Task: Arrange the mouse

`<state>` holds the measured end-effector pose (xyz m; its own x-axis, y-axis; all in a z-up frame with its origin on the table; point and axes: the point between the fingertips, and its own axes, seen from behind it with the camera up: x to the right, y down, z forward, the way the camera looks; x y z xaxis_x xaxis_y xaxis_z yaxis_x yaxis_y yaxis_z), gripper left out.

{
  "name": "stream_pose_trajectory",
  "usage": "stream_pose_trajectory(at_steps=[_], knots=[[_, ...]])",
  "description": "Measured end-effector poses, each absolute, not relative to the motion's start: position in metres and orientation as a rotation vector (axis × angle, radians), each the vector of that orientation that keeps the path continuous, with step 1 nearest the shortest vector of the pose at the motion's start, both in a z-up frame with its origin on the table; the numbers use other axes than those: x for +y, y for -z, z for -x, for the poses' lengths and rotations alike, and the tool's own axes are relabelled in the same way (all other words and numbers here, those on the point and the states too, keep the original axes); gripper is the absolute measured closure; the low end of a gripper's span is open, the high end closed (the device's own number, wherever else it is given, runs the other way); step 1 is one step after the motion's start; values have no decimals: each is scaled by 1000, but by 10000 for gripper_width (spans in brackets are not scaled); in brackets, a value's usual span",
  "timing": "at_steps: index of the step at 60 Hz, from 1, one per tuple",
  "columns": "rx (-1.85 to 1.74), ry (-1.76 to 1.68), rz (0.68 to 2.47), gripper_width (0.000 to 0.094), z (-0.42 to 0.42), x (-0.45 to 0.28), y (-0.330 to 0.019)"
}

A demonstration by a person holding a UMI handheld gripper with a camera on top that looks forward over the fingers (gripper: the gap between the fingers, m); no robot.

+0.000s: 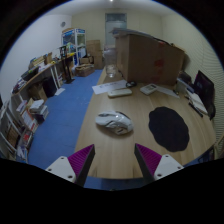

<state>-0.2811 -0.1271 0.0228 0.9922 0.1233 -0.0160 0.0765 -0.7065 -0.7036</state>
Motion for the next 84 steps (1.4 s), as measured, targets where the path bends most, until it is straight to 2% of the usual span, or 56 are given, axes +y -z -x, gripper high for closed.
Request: stream_pose_trajectory(at_steps=[15,22,40,44,48,55,58,64,70,76,80,84], knots=[[-208,-174,2366,89,260,-56,16],[-296,-163,2312,87,264,-33,16],[-240,-150,2245,90,271,30,15],[-207,-138,2234,123,271,37,16],[-187,-118,2231,410,270,40,17],[-168,-101,2287,464,269,37,18],[-156,-139,2319,547,273,36,16],[-203,-161,2293,573,276,29,-12],[-195,-204,2157,575,267,33,-86],[-113,-137,2034,575,210,33,-154],[-71,-79,2010,580,163,36,-168],[-32,-12,2059,579,116,34,-140]])
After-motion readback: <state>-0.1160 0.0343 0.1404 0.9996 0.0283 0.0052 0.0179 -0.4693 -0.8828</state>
